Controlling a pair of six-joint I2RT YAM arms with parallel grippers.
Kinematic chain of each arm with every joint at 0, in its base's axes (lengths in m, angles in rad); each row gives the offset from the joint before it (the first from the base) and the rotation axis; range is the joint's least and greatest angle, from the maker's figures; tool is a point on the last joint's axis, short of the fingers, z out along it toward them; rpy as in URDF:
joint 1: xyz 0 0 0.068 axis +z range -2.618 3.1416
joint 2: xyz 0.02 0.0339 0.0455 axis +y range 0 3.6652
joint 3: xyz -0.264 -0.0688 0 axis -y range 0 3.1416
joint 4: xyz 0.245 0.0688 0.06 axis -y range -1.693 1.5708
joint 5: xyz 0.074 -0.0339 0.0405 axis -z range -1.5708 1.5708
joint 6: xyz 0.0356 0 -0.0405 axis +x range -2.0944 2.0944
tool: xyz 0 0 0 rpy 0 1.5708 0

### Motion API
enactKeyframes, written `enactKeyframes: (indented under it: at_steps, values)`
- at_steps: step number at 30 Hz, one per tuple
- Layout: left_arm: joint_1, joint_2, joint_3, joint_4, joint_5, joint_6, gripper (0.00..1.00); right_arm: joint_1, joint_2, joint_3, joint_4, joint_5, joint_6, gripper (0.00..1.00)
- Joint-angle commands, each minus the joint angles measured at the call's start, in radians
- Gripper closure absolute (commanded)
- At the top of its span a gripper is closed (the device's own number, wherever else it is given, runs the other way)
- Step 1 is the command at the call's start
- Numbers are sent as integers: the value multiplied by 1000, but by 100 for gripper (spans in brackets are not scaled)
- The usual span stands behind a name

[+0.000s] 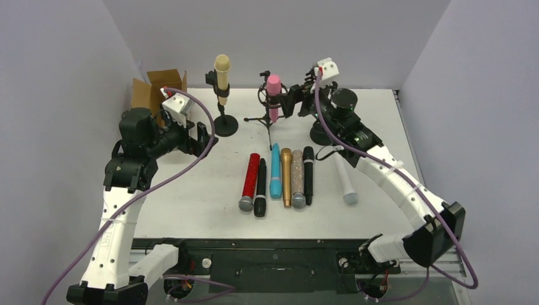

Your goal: Attach the microphones to the stand

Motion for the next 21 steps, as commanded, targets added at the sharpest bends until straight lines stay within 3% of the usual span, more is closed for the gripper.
enactKeyframes:
  at_steps: [1,8,14,21]
  values:
    - [13,0,44,5,43,1,4,-12,-170,-121,-14,176,95,21]
    - [15,-26,10,23,62,29,4,-77,-304,-368,-254,463,281,20]
    - [15,-40,-4,33,63,37,4,-216,-258,-479,-469,513,441,19]
    - [14,-55,-24,36,72,58,4,-265,-220,-614,-460,493,511,16]
